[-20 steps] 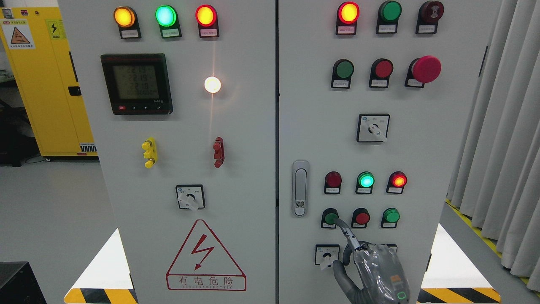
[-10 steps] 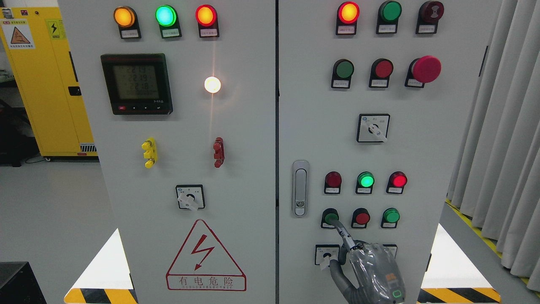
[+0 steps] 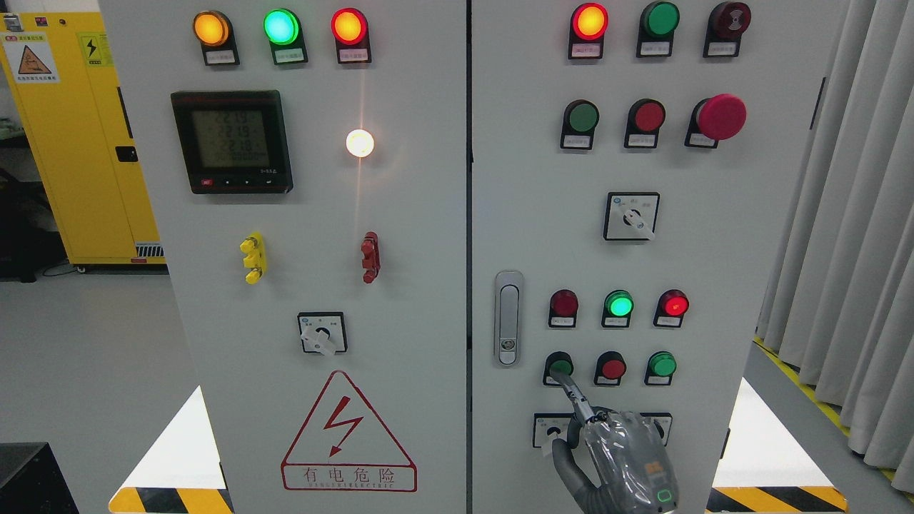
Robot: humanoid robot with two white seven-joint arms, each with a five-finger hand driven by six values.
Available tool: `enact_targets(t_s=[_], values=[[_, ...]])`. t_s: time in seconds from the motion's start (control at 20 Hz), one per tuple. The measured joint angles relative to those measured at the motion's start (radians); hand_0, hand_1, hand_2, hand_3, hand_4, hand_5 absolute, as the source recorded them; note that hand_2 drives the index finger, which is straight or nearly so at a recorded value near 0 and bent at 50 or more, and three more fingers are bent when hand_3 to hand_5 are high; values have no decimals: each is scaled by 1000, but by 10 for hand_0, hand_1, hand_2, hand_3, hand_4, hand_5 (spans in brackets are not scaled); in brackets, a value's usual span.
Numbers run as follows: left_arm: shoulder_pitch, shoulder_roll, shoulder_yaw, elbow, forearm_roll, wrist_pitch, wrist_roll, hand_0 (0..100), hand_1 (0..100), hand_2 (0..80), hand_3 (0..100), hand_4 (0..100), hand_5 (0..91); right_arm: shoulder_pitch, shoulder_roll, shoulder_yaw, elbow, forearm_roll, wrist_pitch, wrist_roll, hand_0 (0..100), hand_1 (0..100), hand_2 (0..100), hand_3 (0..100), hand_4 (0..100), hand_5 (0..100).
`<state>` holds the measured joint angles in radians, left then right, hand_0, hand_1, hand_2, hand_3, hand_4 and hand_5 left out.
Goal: Press green start button
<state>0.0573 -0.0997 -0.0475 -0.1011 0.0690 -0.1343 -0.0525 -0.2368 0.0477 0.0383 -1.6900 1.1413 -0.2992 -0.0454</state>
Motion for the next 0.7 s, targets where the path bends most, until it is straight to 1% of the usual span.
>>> enact_targets(t_s=[0.4,0.7], values=[[0,0,0,0,0,0,0,120,556,0,0,0,0,-9,0,1,15,-5,1,-4,728,951,0,747,833,885],[0,0,0,0,0,0,0,120,556,0,0,0,0,-15,0,-10,31,-7,1,-8,727,953,0,747,833,884]])
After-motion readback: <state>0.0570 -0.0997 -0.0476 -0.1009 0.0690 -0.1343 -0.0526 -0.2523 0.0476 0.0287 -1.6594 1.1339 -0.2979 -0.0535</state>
